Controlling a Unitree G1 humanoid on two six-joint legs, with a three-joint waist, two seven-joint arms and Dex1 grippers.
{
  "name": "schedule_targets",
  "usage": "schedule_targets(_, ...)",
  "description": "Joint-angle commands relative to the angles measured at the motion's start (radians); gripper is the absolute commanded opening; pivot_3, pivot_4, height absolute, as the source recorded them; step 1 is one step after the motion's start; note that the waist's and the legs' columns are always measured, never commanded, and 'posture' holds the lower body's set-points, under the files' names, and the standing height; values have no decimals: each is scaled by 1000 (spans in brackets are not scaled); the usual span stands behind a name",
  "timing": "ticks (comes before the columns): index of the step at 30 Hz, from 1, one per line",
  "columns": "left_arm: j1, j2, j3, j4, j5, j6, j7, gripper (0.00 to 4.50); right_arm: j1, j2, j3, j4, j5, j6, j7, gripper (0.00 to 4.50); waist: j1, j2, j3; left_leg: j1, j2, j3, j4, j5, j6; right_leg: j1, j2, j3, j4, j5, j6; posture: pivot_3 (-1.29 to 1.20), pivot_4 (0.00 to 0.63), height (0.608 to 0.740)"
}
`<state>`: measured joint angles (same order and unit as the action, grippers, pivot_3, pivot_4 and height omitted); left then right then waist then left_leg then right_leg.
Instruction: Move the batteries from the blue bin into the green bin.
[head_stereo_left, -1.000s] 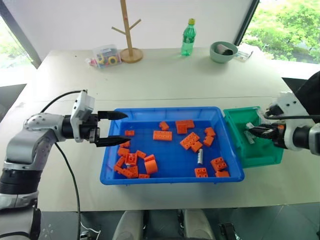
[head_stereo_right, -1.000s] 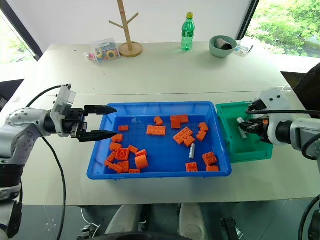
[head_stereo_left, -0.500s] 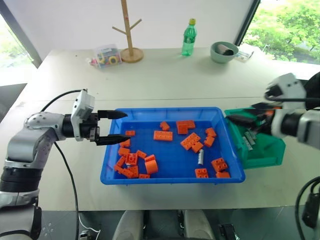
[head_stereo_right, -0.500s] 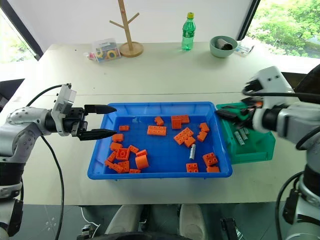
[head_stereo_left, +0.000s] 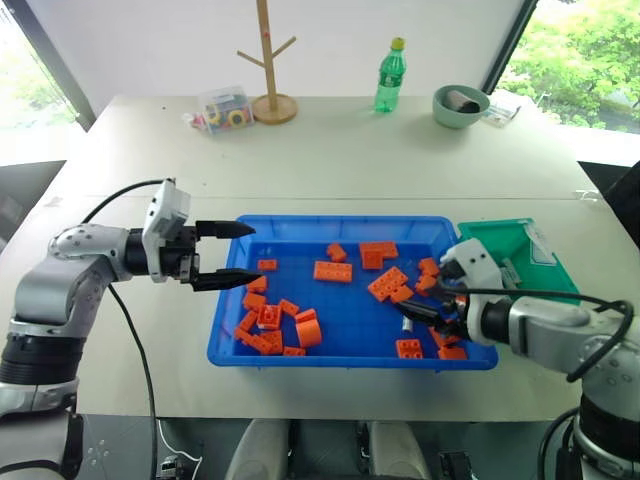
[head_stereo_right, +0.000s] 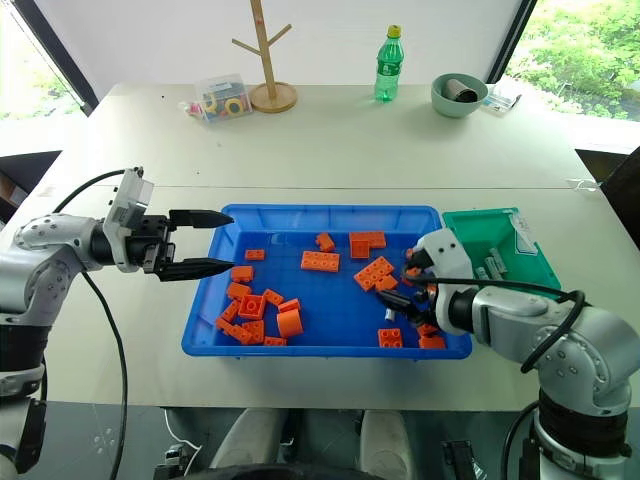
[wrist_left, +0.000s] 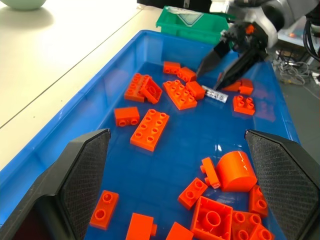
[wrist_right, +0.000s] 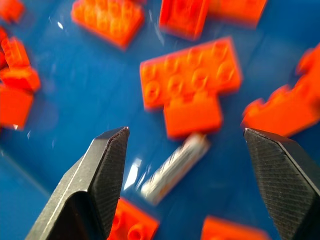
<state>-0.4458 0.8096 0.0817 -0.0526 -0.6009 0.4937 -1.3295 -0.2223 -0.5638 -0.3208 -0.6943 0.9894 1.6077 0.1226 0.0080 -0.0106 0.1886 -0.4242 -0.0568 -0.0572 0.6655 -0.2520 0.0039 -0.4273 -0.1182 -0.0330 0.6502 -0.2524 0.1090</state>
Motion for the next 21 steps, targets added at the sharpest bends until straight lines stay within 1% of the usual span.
schedule_targets(1,-9,10,13,-23,-9,-5,-8,4500,4,13,-18,-25,77,7,-54,3754,-2,0,0,0,0,0,0,0,0,0,0,0,0,0,0,0,150,703)
schedule_targets(5,-12,9,14,-26,-11,-2,-4,4500,18,2,14,-18,95,7,-90,3754,-3,0,0,0,0,0,0,0,0,0,1,0,0,0,0,0,150,703)
schedule_targets(10,-17,10,20,-26,-16,3,-1,4500,20,-6,81,8,39,7,-96,3754,-3,0,0,1,0,0,0,0,0,0,1,0,0,0,0,0,150,703)
schedule_targets(14,-28,10,23,-22,-19,6,2,4500,6,-26,145,37,-27,-9,-75,3754,-5,-1,-1,2,0,0,0,0,0,2,1,0,0,0,0,0,150,703)
schedule_targets(15,-30,10,24,-21,-20,7,2,4500,6,-31,160,42,-41,-18,-67,3250,-5,-2,-1,3,0,0,0,0,0,3,1,0,0,0,0,0,150,703)
schedule_targets(16,-32,10,24,-21,-20,6,3,4500,6,-40,178,47,-60,-32,-60,3017,-5,-3,-2,4,0,0,0,0,0,3,1,0,0,0,0,0,150,703)
schedule_targets(18,-34,7,25,-20,-20,6,6,4500,5,-57,202,49,-88,-54,-43,2080,-5,-4,-2,4,0,0,0,0,0,4,1,0,0,0,0,0,150,703)
schedule_targets(21,-36,6,25,-20,-20,7,8,4500,3,-60,203,45,-99,-60,-20,615,-4,-4,-2,5,0,0,0,0,0,4,1,0,0,0,0,0,150,703)
